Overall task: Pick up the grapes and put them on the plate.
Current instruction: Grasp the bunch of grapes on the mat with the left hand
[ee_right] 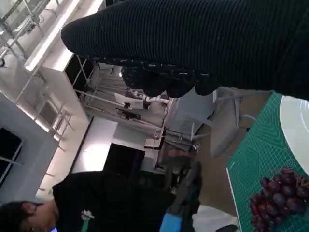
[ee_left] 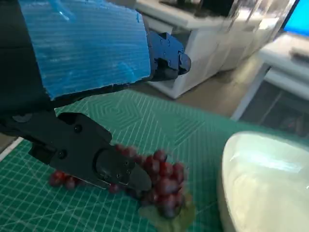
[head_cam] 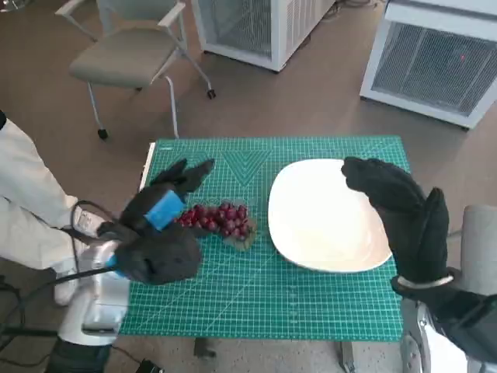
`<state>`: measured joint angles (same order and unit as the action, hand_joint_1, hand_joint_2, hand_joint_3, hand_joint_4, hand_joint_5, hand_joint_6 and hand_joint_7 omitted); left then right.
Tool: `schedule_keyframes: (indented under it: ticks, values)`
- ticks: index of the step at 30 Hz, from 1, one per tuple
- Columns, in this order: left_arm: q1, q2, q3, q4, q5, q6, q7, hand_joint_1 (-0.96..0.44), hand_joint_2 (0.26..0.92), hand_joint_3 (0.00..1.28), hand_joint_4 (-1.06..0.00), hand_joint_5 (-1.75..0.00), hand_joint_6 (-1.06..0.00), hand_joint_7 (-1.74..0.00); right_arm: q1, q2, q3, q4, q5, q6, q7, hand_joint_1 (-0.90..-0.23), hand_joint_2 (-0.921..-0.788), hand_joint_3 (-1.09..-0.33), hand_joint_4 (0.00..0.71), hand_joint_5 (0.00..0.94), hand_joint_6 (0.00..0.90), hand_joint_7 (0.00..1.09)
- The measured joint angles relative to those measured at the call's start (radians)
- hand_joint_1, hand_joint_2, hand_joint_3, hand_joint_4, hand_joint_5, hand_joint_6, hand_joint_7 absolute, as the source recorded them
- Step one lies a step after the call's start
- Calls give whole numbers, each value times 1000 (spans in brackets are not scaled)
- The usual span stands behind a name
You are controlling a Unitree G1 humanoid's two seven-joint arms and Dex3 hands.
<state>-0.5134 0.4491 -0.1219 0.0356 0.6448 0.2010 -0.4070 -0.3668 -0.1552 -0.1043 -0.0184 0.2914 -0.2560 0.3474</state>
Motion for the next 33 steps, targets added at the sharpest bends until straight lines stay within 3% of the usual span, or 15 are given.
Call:
schedule_keyframes:
  ticks: [17,33]
  values:
    - [-148,-57,-199,146,132,197,-18,-161,743,3,-107,-8,-250,-12,7,-4,-5,-16,-2,0,0,-517,-921,-608,279,423,124,919]
    - [-334,-145,-320,525,157,192,48,-159,748,3,-121,-2,-262,-6,14,-24,-9,-18,-3,-2,0,-517,-921,-624,277,420,120,925]
